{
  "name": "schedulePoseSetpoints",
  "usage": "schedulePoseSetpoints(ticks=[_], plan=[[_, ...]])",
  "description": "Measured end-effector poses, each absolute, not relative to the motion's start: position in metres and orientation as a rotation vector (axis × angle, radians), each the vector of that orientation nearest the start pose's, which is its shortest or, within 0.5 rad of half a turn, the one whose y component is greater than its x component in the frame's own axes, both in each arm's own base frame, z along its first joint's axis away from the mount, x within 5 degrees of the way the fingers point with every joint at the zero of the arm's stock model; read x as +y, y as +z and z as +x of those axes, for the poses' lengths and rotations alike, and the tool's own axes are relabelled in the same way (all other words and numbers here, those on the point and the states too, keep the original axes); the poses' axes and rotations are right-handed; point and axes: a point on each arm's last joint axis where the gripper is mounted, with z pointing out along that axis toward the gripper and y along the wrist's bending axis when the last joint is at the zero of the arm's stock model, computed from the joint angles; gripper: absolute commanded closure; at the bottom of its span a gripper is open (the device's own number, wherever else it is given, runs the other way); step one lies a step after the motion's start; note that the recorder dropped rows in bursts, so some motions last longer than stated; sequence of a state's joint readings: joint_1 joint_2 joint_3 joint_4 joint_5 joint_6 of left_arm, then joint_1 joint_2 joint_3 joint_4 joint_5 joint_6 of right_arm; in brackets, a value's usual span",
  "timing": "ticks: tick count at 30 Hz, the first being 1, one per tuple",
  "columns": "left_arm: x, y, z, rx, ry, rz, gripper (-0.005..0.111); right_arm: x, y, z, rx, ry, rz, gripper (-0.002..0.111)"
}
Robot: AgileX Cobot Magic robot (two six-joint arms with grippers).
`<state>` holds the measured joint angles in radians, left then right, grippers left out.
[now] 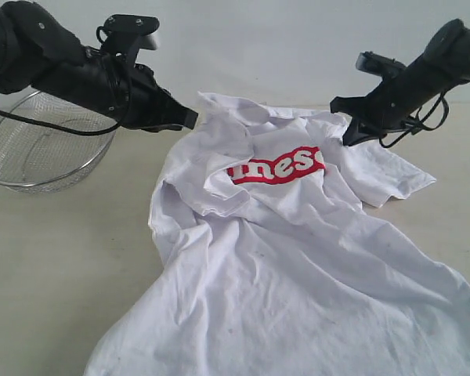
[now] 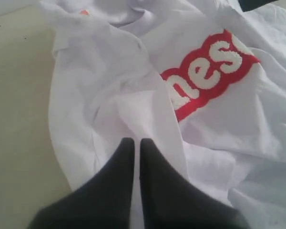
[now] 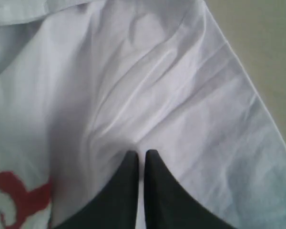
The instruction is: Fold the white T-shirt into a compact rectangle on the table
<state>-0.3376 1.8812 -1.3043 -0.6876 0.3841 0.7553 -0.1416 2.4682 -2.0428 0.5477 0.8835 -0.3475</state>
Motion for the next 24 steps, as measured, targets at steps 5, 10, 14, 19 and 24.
schedulePoseSetpoints(ticks=[5, 10, 14, 19, 24], plan=[[-0.161, 0.22, 0.393, 2.265, -0.392, 0.651, 0.102, -0.038, 0.109, 0.532, 2.642, 0.527, 0.112, 0.108], [-0.162, 0.22, 0.392, 2.269, -0.397, 0.665, 0.102, -0.041, 0.106, 0.539, 2.613, 0.492, 0.124, 0.108], [-0.162, 0.22, 0.392, 2.266, -0.395, 0.688, 0.102, -0.045, 0.107, 0.543, 2.608, 0.404, 0.121, 0.108], [-0.162, 0.22, 0.392, 2.266, -0.395, 0.692, 0.102, -0.061, 0.109, 0.544, 2.608, 0.339, 0.173, 0.108], [-0.162, 0.22, 0.392, 2.268, -0.397, 0.693, 0.102, -0.09, 0.109, 0.541, 2.602, 0.285, 0.235, 0.108]])
